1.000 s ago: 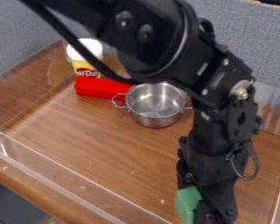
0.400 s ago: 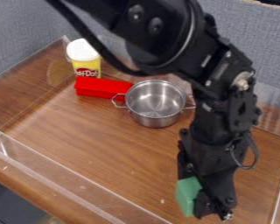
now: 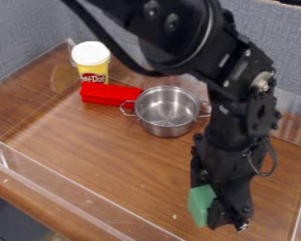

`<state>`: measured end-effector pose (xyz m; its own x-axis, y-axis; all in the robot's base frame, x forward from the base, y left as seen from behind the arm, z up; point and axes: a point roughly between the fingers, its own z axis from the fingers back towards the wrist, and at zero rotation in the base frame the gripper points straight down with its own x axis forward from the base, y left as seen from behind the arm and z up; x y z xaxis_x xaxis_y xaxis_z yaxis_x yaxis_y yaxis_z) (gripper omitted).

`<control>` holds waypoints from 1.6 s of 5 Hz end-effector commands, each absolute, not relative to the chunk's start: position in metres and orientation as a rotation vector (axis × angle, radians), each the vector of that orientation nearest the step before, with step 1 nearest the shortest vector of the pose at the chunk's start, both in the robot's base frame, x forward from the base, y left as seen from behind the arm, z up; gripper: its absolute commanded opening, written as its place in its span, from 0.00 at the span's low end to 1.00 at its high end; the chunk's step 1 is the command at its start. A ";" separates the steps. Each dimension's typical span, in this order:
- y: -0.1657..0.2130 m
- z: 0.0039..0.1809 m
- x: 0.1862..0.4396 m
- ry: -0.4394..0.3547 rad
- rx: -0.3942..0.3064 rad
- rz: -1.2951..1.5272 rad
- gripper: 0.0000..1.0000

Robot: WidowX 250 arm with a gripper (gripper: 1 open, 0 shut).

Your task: Put green object to the right side of the table

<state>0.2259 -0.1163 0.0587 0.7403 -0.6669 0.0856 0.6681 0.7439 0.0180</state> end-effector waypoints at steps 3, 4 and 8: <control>-0.121 0.065 0.245 -0.150 -0.018 -0.744 0.00; -0.123 0.062 0.247 -0.151 -0.024 -0.748 0.00; -0.122 0.068 0.254 -0.165 -0.009 -0.730 1.00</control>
